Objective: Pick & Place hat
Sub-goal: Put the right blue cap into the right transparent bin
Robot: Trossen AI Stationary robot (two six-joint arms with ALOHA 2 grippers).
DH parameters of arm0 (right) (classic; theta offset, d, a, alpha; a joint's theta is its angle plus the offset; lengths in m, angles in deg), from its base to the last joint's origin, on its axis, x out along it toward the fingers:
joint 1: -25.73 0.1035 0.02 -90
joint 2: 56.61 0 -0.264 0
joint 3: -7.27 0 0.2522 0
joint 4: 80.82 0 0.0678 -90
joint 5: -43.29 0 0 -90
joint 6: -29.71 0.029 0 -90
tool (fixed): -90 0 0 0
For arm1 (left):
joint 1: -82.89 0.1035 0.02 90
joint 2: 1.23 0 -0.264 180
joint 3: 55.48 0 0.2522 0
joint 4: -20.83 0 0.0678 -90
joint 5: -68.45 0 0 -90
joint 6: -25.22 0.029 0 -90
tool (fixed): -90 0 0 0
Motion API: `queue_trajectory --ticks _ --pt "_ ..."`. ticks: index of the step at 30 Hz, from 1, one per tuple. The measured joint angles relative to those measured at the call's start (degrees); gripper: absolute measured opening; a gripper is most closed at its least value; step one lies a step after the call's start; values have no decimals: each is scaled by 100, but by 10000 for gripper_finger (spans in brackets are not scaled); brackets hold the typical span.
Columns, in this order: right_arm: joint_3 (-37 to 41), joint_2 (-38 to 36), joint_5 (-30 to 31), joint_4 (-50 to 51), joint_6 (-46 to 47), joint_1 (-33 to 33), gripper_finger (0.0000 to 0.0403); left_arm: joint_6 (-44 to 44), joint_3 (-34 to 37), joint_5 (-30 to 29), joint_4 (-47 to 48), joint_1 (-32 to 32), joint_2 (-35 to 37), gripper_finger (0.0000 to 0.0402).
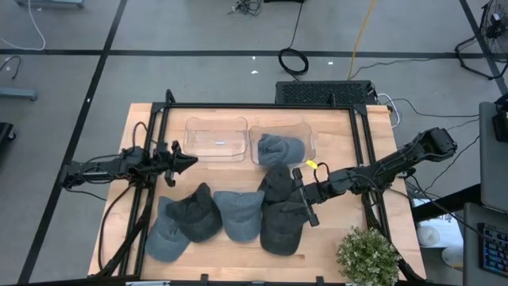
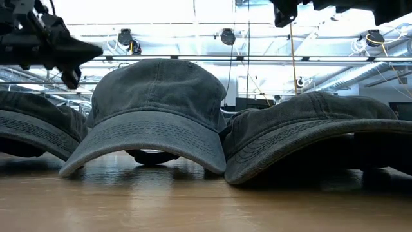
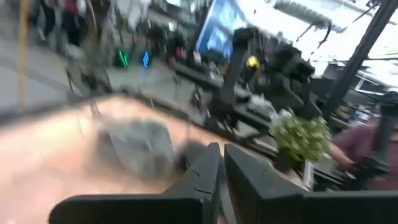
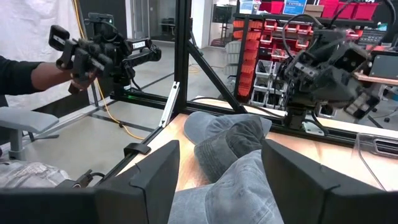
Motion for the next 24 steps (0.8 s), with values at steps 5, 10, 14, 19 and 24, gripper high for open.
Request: queue_trajectory --ticks 5,10,14,19,24 --pt "0 0 2 -16 0 -6 213 -294 9 617 68 -165 -243 31" --pt "-2 0 25 -52 -2 -13 213 161 -263 433 -405 -786 -1061 31" --pt "-2 0 26 -108 -26 -13 212 136 -890 -64 -396 -1284 -2121 33" --pt "-2 0 26 -128 -24 -13 212 235 -2151 -134 -407 -1876 -3891 76" --pt "-2 0 27 -126 17 -13 212 770 -3766 -401 557 -2386 -5972 151"
